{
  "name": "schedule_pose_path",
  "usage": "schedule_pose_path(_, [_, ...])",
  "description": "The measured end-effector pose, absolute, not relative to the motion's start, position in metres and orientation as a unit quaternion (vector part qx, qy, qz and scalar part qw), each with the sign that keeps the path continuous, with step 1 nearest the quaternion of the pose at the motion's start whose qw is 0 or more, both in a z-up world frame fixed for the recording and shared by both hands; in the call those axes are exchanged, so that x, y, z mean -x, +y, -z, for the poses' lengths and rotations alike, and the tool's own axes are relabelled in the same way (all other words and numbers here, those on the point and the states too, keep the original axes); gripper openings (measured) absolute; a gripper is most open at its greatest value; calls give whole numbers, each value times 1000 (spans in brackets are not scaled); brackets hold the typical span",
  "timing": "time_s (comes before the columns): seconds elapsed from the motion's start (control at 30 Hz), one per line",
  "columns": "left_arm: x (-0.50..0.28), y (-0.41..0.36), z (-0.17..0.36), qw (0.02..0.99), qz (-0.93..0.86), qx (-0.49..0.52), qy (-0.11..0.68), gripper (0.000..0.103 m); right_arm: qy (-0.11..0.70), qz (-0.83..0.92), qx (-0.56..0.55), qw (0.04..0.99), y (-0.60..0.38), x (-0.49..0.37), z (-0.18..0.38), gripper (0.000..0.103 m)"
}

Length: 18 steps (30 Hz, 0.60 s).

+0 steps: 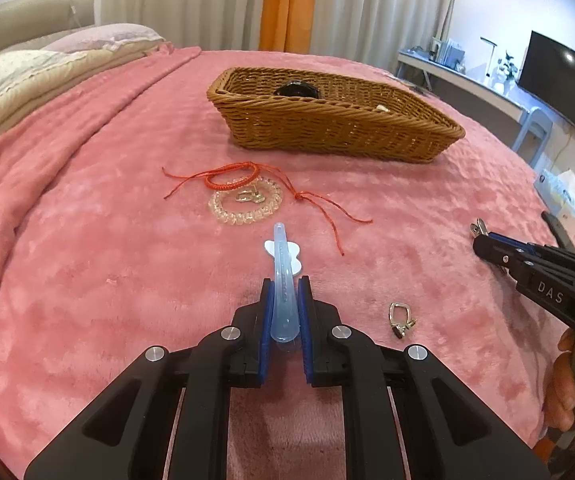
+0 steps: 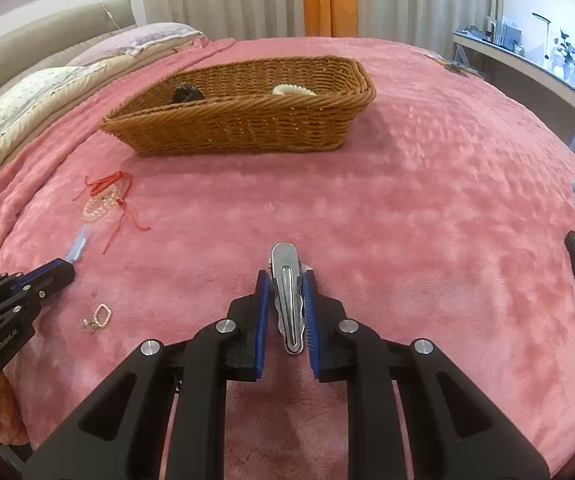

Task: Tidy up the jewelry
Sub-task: 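Carry the pin and silver clip into the basket and open both tools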

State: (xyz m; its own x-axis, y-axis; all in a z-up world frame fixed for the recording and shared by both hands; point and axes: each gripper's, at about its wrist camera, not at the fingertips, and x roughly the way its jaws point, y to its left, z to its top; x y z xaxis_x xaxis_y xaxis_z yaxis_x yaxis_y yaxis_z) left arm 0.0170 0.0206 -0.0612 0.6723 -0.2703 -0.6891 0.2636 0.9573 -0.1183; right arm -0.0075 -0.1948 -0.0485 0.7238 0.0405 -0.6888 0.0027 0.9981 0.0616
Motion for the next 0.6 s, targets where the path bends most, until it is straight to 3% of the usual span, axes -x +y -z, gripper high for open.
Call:
schedule_pose_path(0.3, [-10,25,31,926,165,30,338,10,344,-40,-52,937,-200,16,14,14])
schedule_pose_path(0.6, [-44,8,-41,937,206,23,281,10,284,-54,-31,957,-194,-20,-57,14])
